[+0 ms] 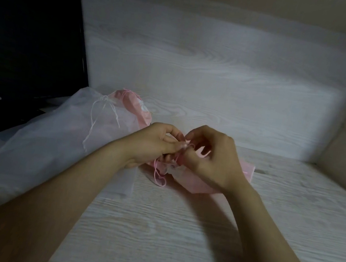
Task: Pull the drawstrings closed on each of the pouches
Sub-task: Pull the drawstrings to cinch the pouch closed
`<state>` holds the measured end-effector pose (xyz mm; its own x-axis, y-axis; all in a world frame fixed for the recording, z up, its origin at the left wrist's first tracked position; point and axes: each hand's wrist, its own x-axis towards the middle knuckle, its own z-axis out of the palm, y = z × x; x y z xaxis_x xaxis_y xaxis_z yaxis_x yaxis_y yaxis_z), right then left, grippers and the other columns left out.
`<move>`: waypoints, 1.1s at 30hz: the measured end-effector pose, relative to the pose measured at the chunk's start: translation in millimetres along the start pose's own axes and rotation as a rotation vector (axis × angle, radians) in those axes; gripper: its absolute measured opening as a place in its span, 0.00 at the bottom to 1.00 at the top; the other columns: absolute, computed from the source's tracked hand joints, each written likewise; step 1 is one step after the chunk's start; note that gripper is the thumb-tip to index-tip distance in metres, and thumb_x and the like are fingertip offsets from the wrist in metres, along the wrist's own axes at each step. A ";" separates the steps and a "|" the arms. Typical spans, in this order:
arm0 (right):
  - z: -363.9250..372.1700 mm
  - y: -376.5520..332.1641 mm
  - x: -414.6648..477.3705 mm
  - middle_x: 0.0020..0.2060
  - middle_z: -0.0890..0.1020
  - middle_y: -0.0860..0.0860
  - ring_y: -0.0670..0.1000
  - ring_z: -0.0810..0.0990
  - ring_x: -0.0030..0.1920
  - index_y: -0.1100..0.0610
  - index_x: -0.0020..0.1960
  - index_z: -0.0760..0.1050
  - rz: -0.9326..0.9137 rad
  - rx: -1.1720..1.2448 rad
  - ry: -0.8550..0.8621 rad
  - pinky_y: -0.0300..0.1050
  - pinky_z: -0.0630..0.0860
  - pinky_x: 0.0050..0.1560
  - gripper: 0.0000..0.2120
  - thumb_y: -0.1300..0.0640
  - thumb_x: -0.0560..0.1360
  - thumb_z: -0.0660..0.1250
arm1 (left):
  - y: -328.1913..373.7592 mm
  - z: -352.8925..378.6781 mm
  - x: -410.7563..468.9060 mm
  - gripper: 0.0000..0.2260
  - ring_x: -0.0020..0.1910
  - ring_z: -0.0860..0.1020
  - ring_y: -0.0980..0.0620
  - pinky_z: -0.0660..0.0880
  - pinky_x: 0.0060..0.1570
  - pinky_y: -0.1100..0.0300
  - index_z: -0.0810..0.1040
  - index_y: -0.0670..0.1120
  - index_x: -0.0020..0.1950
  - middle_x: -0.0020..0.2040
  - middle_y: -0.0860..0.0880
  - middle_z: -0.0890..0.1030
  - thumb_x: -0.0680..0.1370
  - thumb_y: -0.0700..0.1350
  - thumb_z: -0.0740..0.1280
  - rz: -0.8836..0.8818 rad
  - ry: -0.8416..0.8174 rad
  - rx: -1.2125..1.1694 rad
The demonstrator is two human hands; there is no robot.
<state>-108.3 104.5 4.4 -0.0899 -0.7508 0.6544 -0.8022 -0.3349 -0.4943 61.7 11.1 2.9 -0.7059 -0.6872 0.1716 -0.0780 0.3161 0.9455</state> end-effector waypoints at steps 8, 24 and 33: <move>5.2 10.8 2.4 0.41 0.85 0.44 0.43 0.82 0.40 0.46 0.48 0.88 -0.167 -0.152 0.019 0.36 0.76 0.43 0.10 0.50 0.68 0.82 | -2.2 -4.4 2.9 0.08 0.31 0.74 0.56 0.72 0.32 0.64 0.82 0.42 0.60 0.36 0.46 0.82 0.83 0.42 0.72 -0.012 0.013 0.013; 4.4 8.2 1.6 0.37 0.84 0.45 0.46 0.82 0.37 0.48 0.46 0.86 -0.168 -0.203 0.033 0.49 0.80 0.41 0.10 0.46 0.67 0.81 | -2.6 -3.5 4.4 0.08 0.29 0.74 0.56 0.71 0.30 0.65 0.86 0.42 0.60 0.32 0.47 0.78 0.83 0.39 0.69 -0.008 0.028 -0.037; 12.7 9.5 0.9 0.36 0.84 0.50 0.50 0.80 0.34 0.52 0.44 0.87 -0.204 -0.294 0.011 0.50 0.78 0.38 0.06 0.61 0.69 0.77 | 3.7 -3.4 1.6 0.09 0.30 0.74 0.55 0.72 0.31 0.66 0.86 0.41 0.60 0.34 0.45 0.80 0.84 0.36 0.67 -0.030 -0.046 0.032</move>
<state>-108.5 93.4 -7.0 0.0846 -0.6782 0.7300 -0.9396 -0.2980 -0.1681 62.6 9.0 7.6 -0.7347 -0.6660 0.1292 -0.1218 0.3169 0.9406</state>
